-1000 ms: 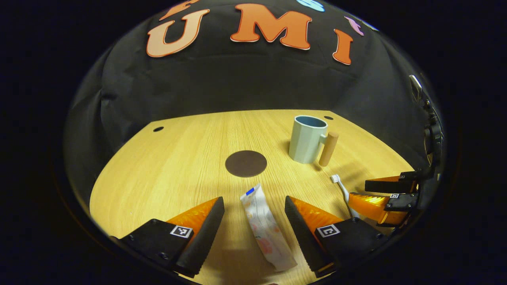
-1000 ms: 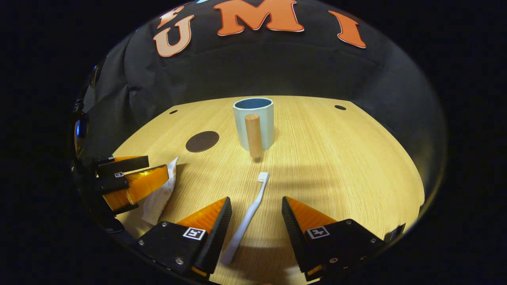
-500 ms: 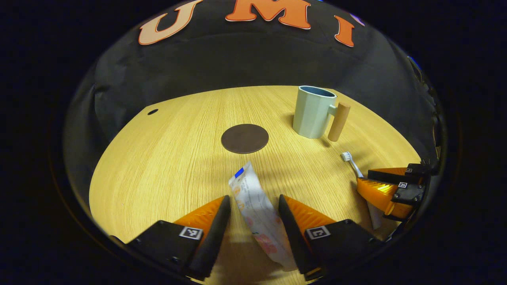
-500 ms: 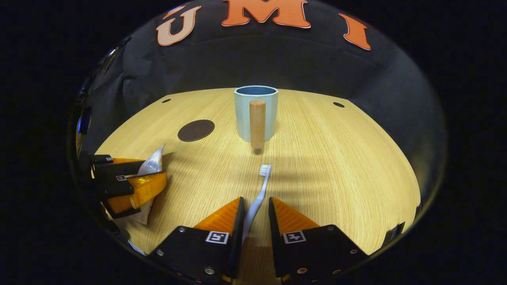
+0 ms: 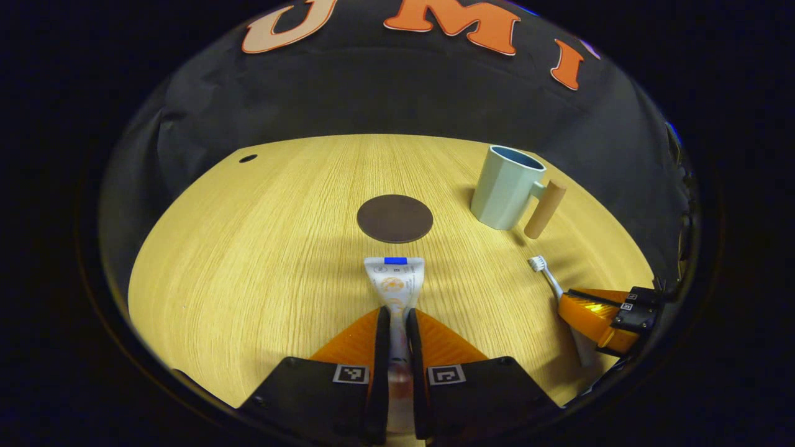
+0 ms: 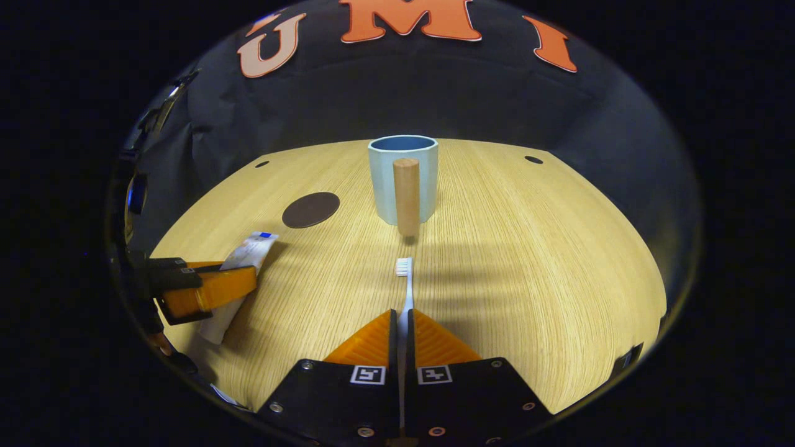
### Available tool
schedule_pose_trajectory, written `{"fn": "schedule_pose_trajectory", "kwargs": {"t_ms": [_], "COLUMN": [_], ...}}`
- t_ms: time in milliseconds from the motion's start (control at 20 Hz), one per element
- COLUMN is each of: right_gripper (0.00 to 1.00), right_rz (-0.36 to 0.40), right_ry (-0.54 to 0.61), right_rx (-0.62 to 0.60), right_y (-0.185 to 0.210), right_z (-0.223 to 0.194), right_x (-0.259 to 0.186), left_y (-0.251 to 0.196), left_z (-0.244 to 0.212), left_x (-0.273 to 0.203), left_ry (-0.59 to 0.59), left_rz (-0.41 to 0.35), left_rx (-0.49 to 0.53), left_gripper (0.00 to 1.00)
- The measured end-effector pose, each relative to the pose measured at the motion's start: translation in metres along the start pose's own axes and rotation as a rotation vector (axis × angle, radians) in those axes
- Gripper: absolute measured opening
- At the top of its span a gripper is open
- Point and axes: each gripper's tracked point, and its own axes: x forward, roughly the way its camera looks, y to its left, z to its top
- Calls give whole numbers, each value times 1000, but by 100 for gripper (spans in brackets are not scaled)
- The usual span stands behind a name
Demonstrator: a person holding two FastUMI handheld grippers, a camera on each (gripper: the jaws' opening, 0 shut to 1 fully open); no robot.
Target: Put the toothbrush and toothpaste on the desktop into the cup, then pick up the cup and place it on the coaster on the desktop.
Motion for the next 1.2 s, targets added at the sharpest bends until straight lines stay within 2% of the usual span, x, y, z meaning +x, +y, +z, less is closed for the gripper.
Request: {"fn": "schedule_pose_trajectory", "kwargs": {"t_ms": [350, 400, 650, 1200], "right_gripper": [5, 5, 5, 4], "right_rz": [48, 54, 76, 119], "right_ry": [-99, -118, -230, -544], "right_rx": [47, 51, 55, 55], "right_y": [-6, -8, -20, -29], "right_z": [30, 36, 63, 165], "right_x": [-16, -20, -36, -54], "left_y": [-2, -2, 0, 0], "left_z": [7, 8, 19, 38], "left_x": [-2, -5, -10, -26], "left_ry": [-39, -39, -72, -141], "left_rz": [-19, -24, -23, -11], "left_rx": [-28, -31, -34, -38], "left_gripper": [20, 13, 13, 13]}}
